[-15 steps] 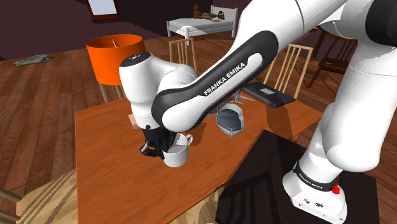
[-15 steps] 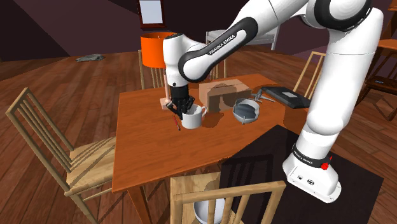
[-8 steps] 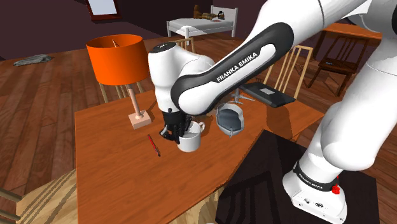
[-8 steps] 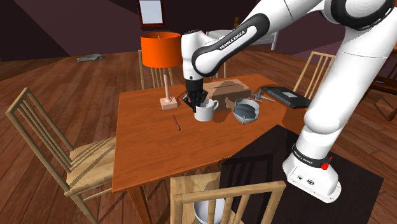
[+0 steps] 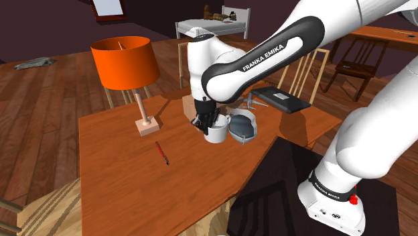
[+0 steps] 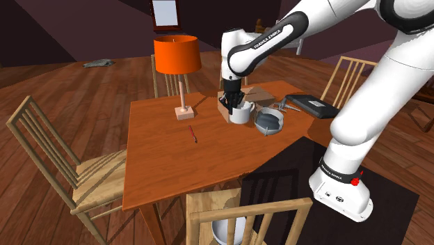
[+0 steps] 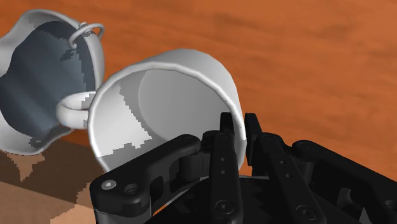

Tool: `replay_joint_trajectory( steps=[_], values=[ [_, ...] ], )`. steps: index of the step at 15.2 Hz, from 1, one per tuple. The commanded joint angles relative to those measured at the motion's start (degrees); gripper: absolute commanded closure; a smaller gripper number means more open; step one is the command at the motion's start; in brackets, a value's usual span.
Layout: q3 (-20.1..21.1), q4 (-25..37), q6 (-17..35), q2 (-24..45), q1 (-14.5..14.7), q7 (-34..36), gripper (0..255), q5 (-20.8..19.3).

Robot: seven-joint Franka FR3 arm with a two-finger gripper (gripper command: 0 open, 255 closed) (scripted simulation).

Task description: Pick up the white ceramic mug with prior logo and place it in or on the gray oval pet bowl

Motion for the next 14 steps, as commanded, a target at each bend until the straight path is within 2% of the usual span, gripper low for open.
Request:
replay_joint_trajectory(
  steps=[1, 8, 14],
  values=[
    [-1.95, -1.93, 0.1, -1.95, -1.11, -3.5, 255, 0.37],
    [-8.94, -5.06, 0.03, -5.31, -5.51, -14.25, 255, -0.69],
    [-14.92, -5.07, -0.09, -5.62, -9.69, -23.04, 255, -2.65]
  ],
)
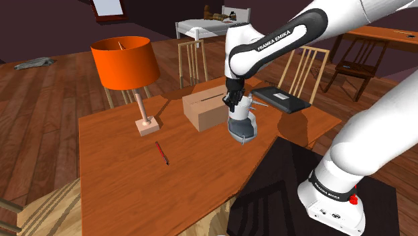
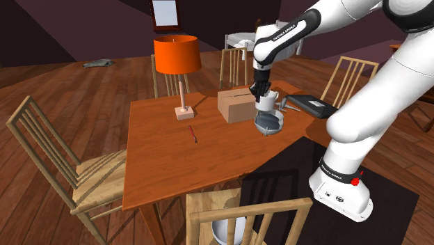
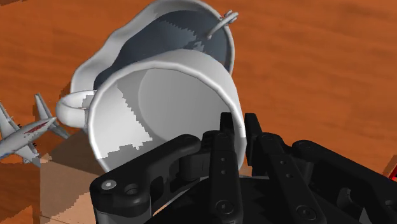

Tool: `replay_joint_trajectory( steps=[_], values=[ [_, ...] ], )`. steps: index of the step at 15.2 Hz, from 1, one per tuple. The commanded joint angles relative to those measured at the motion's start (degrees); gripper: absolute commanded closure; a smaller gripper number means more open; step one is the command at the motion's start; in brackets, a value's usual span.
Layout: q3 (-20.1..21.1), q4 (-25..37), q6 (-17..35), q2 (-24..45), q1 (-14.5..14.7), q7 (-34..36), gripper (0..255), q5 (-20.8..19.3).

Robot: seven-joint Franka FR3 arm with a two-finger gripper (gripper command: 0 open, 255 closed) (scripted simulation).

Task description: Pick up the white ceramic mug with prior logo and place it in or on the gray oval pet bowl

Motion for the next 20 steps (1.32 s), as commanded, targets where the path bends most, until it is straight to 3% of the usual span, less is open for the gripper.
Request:
replay_joint_trajectory(
  steps=[1, 5, 20],
  values=[
    [-1.98, 0.41, -0.37, -0.06, -1.38, -3.02, 255, -0.63],
    [-5.91, 2.12, -0.49, 1.34, -4.23, -8.89, 255, -1.93],
    [-5.85, -2.88, 12.31, 9.14, -4.44, -7.99, 255, -2.74]
  ],
)
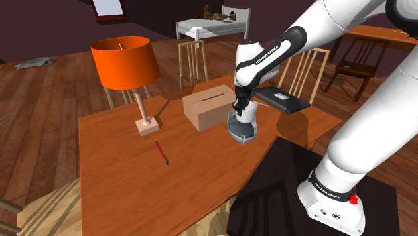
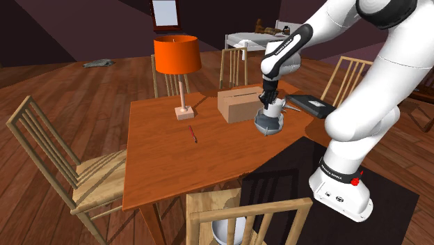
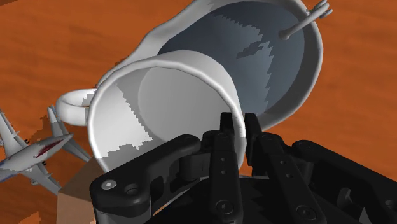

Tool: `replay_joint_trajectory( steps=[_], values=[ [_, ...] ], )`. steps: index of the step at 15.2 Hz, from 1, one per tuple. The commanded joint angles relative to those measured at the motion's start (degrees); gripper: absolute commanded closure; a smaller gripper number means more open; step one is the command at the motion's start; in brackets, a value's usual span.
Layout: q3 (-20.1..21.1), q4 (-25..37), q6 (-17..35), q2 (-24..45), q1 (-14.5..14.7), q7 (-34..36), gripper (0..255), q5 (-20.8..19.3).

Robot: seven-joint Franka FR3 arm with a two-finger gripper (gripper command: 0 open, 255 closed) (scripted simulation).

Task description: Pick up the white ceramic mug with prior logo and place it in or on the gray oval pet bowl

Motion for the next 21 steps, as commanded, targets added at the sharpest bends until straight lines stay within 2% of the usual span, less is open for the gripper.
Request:
replay_joint_trajectory(
  steps=[1, 3, 10, 11, 16, 20, 21],
  values=[
    [-0.02, -0.47, 1.6, 1.08, -0.05, 0.11, 255, -0.14],
    [-0.02, -0.8, 2.95, 2.11, -0.07, 0.24, 255, -0.28],
    [-0.02, -0.8, 2.95, 2.11, -0.07, 0.24, 255, -0.28],
    [-0.02, -0.8, 2.96, 2.11, -0.07, 0.24, 0, -0.28],
    [-0.02, -0.8, 2.95, 2.11, -0.07, 0.24, 0, -0.28],
    [0.11, 1.65, -5.2, -3.59, 0.19, -0.21, 0, 0.42],
    [0.11, 1.65, -5.2, -3.59, 0.19, -0.21, 0, 0.42]
  ],
)
